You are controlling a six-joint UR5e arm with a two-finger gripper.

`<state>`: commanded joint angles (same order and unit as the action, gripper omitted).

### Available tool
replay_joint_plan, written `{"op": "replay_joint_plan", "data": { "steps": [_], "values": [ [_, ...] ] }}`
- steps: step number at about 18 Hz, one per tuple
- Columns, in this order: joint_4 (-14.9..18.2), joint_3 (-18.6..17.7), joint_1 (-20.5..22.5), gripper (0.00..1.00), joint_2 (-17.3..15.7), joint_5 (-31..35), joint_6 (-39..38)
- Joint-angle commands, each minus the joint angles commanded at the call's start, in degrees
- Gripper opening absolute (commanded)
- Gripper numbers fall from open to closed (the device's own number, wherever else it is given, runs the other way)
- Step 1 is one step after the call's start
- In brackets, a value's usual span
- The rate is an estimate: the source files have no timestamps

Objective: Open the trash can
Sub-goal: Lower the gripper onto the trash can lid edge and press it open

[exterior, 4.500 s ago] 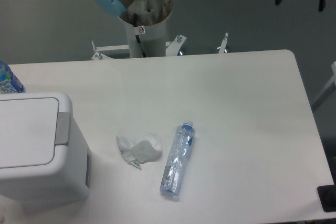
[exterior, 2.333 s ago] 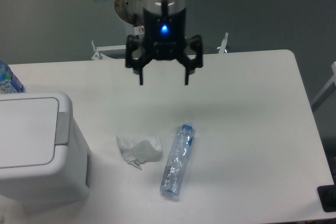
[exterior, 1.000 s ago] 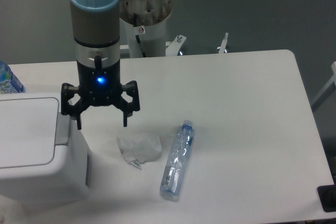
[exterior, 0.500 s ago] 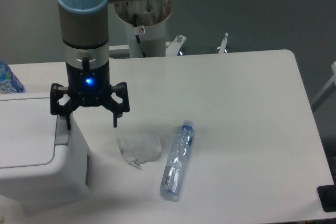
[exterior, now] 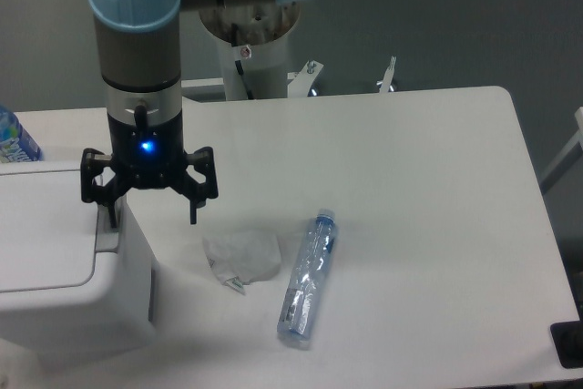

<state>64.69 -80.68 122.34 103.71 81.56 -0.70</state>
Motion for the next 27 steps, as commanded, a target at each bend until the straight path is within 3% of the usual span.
{"op": "replay_joint_plan", "data": {
  "steps": [16,21,24,27],
  "values": [
    [0.0,0.3,0.1,1.00,0.6,0.0,0.1],
    [0.0,3.2,0.3,1.00,0.0,0.3,0.6],
    [0.2,5.8,2.7,1.00,-0.4,1.3,2.8],
    [1.4,5.7,7.1,1.00,-3.7,2.9,11.4]
  ]
}}
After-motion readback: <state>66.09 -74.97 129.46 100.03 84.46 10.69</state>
